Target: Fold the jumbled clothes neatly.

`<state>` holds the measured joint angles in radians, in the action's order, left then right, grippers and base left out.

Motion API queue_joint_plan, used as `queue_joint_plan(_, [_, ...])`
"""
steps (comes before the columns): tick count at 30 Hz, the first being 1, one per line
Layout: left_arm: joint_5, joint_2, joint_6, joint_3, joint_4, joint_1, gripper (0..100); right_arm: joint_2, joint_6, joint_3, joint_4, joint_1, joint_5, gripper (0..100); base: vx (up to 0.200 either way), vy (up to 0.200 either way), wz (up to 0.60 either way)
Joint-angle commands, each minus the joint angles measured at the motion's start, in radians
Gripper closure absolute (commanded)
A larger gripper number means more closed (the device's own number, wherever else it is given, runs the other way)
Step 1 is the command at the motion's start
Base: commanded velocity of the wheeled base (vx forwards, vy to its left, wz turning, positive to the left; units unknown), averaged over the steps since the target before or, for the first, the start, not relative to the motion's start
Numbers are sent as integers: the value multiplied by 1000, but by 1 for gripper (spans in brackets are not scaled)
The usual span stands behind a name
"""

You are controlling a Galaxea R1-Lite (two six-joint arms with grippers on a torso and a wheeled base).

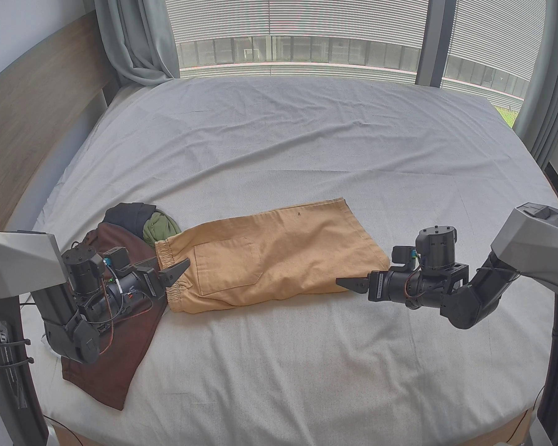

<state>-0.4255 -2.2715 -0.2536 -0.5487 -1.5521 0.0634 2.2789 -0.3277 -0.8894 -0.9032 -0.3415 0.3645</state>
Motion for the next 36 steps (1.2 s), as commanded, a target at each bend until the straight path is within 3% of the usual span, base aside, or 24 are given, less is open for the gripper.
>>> queue_joint_plan(1, [1,1,2,4,0,3,0,56,-10,-10,-13,-4,-1,0,0,0,0])
queue_joint_plan(17, [4,-2,51,6,0,-1,0,116,-17,-36,-17,-17,-1,0,0,0,0])
queue_joint_plan(23, [5,-5,51,4,0,-4,0,160,-123,-95,-17,-27,-1,0,0,0,0])
queue_joint_plan(36, [5,-6,51,1,0,-8,0,272,-154,-180,-68,-33,-39,0,0,0,0])
